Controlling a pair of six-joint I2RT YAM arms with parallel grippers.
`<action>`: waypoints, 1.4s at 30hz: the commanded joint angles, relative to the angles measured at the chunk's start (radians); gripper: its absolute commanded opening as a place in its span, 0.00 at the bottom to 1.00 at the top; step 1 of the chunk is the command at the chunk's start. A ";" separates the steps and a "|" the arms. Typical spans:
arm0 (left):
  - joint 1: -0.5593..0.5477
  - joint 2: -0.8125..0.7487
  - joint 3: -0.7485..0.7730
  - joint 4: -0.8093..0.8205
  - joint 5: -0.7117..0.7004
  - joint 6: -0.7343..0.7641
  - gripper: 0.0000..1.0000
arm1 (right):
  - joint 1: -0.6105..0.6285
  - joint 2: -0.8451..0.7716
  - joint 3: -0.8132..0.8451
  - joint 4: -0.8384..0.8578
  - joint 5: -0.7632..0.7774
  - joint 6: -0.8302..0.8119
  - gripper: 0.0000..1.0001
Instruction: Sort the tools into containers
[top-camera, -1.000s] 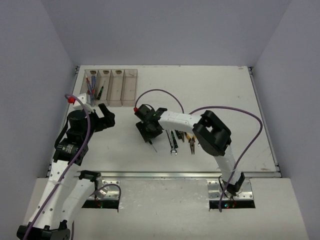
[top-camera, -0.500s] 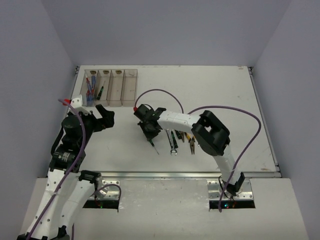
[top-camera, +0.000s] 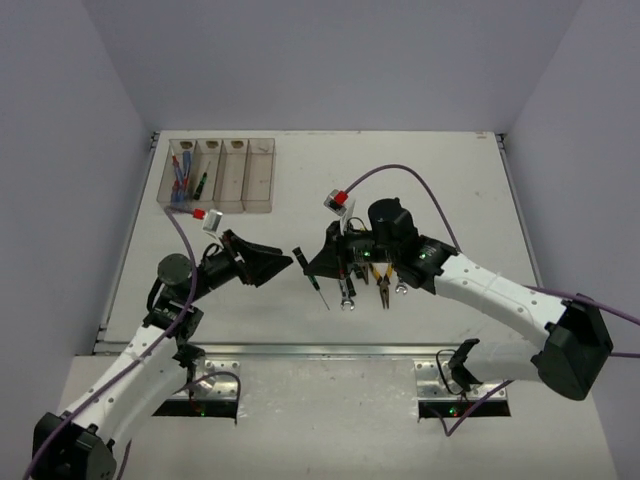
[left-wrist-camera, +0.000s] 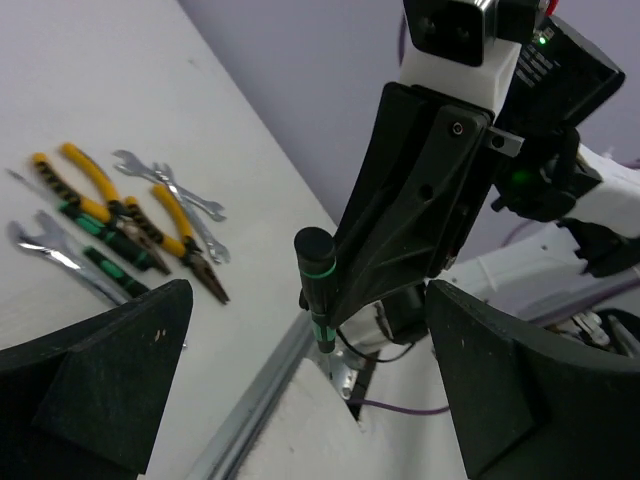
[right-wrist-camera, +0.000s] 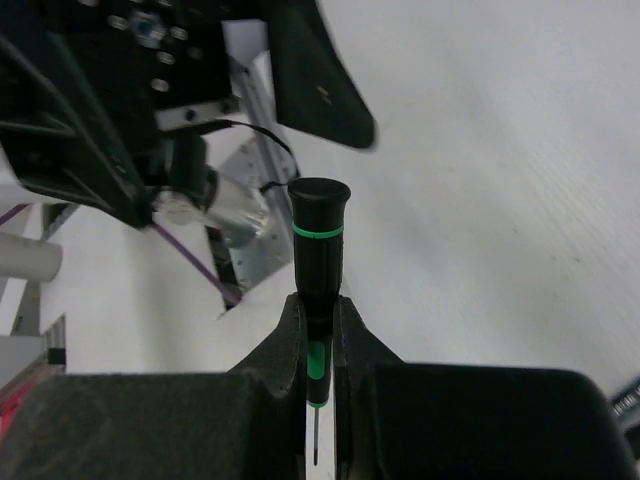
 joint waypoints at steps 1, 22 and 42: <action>-0.158 0.102 0.086 0.338 -0.029 -0.046 0.98 | 0.006 -0.084 -0.051 0.167 -0.148 0.000 0.00; -0.279 0.200 0.104 0.359 -0.108 -0.012 0.36 | 0.004 -0.146 -0.033 0.136 -0.098 -0.002 0.00; -0.160 0.706 0.905 -0.769 -1.267 0.420 0.00 | -0.104 -0.277 -0.099 -0.318 0.797 -0.112 0.94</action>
